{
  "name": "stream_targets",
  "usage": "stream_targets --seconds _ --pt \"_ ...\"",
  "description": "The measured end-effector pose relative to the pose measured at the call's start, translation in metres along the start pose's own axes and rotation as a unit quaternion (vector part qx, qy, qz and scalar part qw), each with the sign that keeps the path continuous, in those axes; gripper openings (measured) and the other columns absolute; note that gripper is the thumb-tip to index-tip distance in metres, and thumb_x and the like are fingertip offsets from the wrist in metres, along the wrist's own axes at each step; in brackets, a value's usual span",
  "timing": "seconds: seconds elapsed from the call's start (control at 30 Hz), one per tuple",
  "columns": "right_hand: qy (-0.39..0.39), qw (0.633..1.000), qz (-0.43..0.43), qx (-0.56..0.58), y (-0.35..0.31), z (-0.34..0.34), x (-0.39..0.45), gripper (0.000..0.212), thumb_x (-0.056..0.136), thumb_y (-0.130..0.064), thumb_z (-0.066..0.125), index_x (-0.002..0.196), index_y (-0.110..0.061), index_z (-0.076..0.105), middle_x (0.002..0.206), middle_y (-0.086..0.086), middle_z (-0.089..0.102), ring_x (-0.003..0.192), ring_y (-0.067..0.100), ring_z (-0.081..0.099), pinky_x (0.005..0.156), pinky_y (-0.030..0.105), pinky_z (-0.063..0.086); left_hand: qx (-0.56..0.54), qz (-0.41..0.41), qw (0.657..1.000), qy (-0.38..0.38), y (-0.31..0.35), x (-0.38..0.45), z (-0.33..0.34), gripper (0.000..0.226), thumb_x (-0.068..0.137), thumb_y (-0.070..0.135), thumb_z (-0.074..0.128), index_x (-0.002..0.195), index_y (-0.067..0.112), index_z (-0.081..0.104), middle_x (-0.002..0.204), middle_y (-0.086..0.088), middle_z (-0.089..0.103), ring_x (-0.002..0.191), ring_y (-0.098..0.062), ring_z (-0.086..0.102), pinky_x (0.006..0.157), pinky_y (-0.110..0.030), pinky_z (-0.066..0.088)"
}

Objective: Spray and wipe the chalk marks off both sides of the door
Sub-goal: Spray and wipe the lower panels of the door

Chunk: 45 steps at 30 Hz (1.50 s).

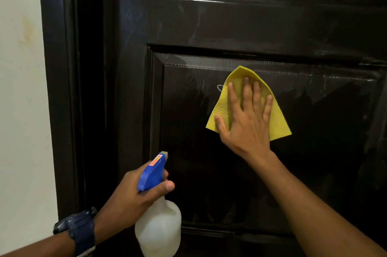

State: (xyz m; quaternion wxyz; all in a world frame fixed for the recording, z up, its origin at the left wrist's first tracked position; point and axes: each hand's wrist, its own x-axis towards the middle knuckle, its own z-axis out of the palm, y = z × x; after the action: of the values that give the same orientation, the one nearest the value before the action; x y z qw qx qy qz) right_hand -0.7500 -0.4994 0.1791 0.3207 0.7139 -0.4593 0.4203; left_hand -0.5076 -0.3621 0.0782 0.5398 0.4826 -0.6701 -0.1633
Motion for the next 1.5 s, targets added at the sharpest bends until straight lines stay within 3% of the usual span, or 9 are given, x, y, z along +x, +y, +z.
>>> stream_targets --seconds 0.23,0.47,0.6,0.77,0.87,1.0,1.13,1.27,1.5 --pt "0.039 0.995 -0.065 -0.058 -0.019 -0.007 0.082 0.087 0.096 -0.071 0.026 0.162 -0.017 0.008 0.169 0.006 0.002 0.156 0.029 -0.002 0.122 0.06 0.0 -0.013 0.005 1.0 -0.006 -0.021 0.009 0.0 0.072 0.057 0.091 0.065 0.095 0.031 0.071 0.096 0.004 0.072 0.086 -0.019 0.071 0.076 -0.025 0.057" --pt "-0.053 0.978 -0.189 -0.066 -0.006 0.027 -0.043 0.07 0.102 -0.056 0.028 0.162 -0.021 0.013 0.169 0.0 0.003 0.156 0.029 -0.005 0.12 0.063 0.011 -0.002 0.07 0.997 0.016 0.007 0.043 -0.002 0.059 0.068 0.081 0.067 0.089 0.026 0.068 0.088 -0.002 0.07 0.077 -0.017 0.068 0.071 -0.027 0.053" --pt "-0.063 0.952 -0.274 -0.118 0.023 0.018 -0.027 0.065 0.102 -0.052 0.03 0.161 -0.033 0.012 0.169 -0.004 0.008 0.156 0.027 0.0 0.123 0.058 0.009 0.036 0.097 0.994 0.032 0.03 0.061 -0.012 0.052 0.073 0.071 0.063 0.082 0.02 0.066 0.074 0.002 0.066 0.063 -0.003 0.058 0.061 -0.017 0.046" --pt "0.021 0.986 -0.143 -0.077 -0.025 0.006 0.064 0.067 0.102 -0.057 0.029 0.161 -0.032 0.01 0.169 0.001 0.005 0.155 0.031 0.0 0.122 0.058 0.002 0.085 0.101 0.988 0.082 0.035 0.082 -0.029 0.075 0.074 0.082 0.051 0.083 0.009 0.069 0.078 -0.006 0.071 0.072 -0.025 0.065 0.066 -0.036 0.048" --pt "0.031 0.992 -0.098 -0.072 -0.042 0.01 0.073 0.068 0.103 -0.057 0.025 0.162 -0.028 0.007 0.17 0.002 0.001 0.155 0.032 -0.003 0.122 0.059 0.001 0.097 0.088 0.988 0.08 0.039 0.094 -0.038 0.075 0.076 0.082 0.045 0.081 0.012 0.07 0.078 0.007 0.074 0.073 -0.018 0.069 0.073 -0.033 0.051" --pt "-0.003 0.986 -0.15 -0.071 -0.045 0.03 0.014 0.075 0.101 -0.058 0.03 0.162 -0.021 0.005 0.169 0.006 -0.004 0.155 0.034 -0.007 0.122 0.06 0.003 0.112 0.058 0.989 0.08 0.046 0.101 -0.053 0.086 0.073 0.086 0.044 0.085 0.005 0.069 0.077 0.003 0.075 0.074 -0.016 0.071 0.081 -0.045 0.056" --pt "-0.063 0.962 -0.242 -0.105 -0.049 0.051 -0.057 0.075 0.098 -0.06 0.033 0.161 -0.021 0.017 0.169 0.007 0.009 0.155 0.035 -0.002 0.12 0.065 0.008 0.121 0.037 0.988 0.088 0.054 0.098 -0.067 0.101 0.069 0.092 0.046 0.088 -0.005 0.066 0.081 -0.015 0.072 0.078 -0.034 0.068 0.073 -0.048 0.055" --pt "-0.078 0.95 -0.277 -0.117 -0.059 0.039 -0.032 0.081 0.096 -0.061 0.038 0.162 -0.021 0.012 0.169 0.007 0.005 0.155 0.034 -0.002 0.119 0.065 0.003 0.142 0.036 0.98 0.136 0.058 0.1 -0.069 0.092 0.071 0.089 0.051 0.083 -0.001 0.067 0.079 -0.015 0.073 0.074 -0.033 0.069 0.069 -0.05 0.053" --pt "0.001 0.976 -0.194 -0.103 -0.103 0.008 0.085 0.078 0.097 -0.058 0.026 0.162 -0.017 0.011 0.169 0.01 0.006 0.155 0.031 0.002 0.122 0.057 0.002 0.195 0.114 0.953 0.202 0.073 0.113 -0.046 0.063 0.083 0.075 0.052 0.065 0.015 0.051 0.059 0.001 0.05 0.052 -0.01 0.042 0.048 -0.02 0.033"
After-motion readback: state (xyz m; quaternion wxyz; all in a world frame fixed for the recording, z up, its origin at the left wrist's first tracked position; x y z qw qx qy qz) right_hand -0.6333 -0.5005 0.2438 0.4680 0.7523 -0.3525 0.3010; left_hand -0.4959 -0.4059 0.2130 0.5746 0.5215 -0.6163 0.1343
